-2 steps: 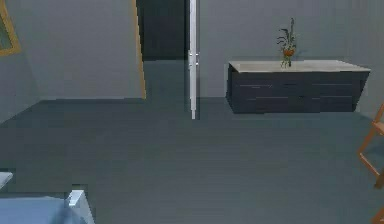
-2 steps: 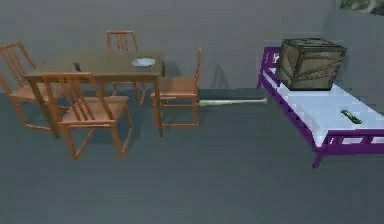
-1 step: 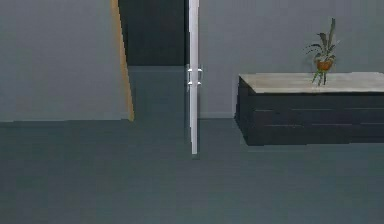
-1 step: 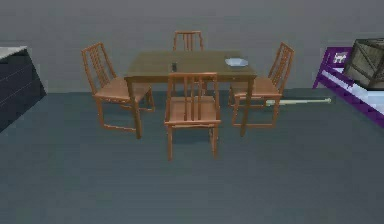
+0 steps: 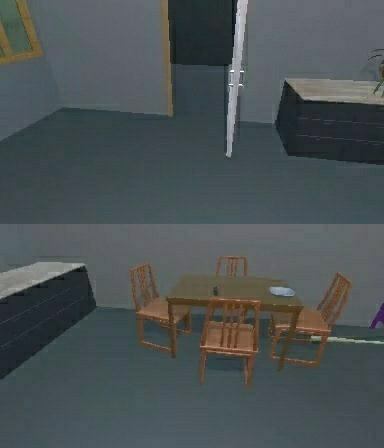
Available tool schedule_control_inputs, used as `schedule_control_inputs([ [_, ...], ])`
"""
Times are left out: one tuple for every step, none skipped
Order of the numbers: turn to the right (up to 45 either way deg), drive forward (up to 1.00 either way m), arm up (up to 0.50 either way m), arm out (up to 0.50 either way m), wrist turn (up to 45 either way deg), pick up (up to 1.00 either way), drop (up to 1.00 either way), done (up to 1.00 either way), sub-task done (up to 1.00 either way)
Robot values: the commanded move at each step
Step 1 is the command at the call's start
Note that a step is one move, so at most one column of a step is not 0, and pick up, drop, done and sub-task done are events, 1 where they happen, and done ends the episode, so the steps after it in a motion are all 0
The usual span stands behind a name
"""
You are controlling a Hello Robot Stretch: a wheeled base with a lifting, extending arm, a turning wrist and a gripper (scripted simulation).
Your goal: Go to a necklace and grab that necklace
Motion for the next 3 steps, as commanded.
schedule_control_inputs([
  [0.0, 1.00, 0.00, 0.00, 0.0, 0.00, 0.00, 0.00, 0.00],
  [0.0, 0.85, 0.00, 0.00, 0.0, 0.00, 0.00, 0.00, 0.00],
  [6.0, 0.00, 0.00, 0.00, 0.0, 0.00, 0.00, 0.00, 0.00],
])
